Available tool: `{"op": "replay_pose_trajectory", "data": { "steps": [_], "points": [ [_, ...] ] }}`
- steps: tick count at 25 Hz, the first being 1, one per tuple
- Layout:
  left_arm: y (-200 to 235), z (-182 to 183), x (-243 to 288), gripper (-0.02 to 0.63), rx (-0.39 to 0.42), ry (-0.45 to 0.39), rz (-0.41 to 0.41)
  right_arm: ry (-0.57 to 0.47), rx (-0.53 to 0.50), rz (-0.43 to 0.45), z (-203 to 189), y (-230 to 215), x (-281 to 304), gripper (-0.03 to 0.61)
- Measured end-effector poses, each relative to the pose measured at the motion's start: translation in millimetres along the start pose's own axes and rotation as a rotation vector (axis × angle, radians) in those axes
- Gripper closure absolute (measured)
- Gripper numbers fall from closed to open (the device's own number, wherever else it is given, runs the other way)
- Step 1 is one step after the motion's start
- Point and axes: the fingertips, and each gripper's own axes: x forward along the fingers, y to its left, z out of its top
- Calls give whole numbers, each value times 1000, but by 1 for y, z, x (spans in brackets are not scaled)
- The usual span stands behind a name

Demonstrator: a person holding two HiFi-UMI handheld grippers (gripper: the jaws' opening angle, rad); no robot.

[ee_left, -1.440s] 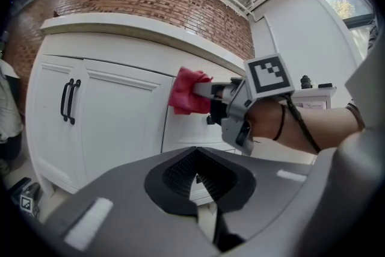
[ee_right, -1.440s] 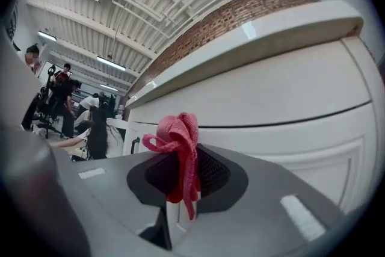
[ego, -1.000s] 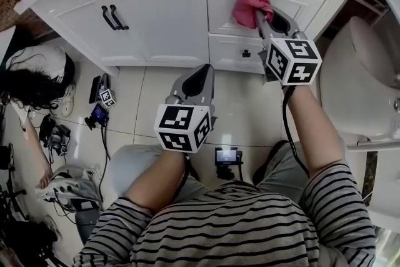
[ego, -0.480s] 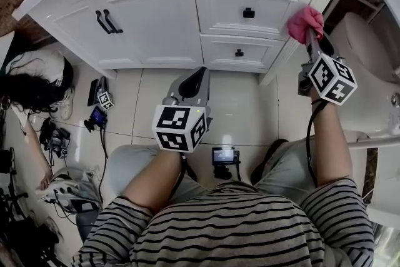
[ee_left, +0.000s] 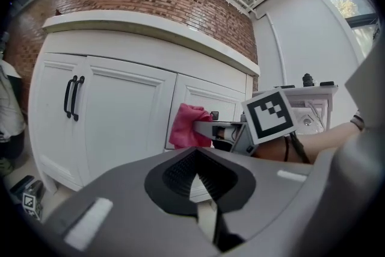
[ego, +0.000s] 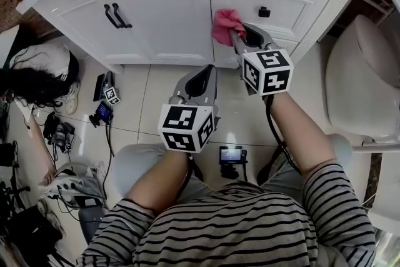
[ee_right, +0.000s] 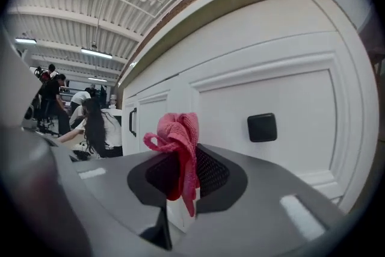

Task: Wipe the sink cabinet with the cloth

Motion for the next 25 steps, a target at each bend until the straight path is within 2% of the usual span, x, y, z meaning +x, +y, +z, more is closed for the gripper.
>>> {"op": "replay_pose_trajectory", "data": {
  "steps": [5,10,13,17,20,22,25],
  "points": [
    [2,0,0,612,-2,-2,-4,28,8,-110,-11,-41,-2,517],
    [-7,-2,3,612,5,6,-27,53,8,-261,-24,-108,-53,517],
    [-14,-5,6,612,14,16,-35,61,80,-383,-36,-157,-92,517],
    [-22,-8,8,612,23,25,-41,78,113,-514,-45,-203,-139,517],
    [-28,-6,6,612,21,21,-52,79,123,-494,-44,-194,-149,517],
    [-31,-2,3,612,19,13,-59,77,104,-416,-42,-166,-136,517],
    [-30,1,0,612,16,1,-60,74,82,-255,-45,-107,-97,517]
  ]
}}
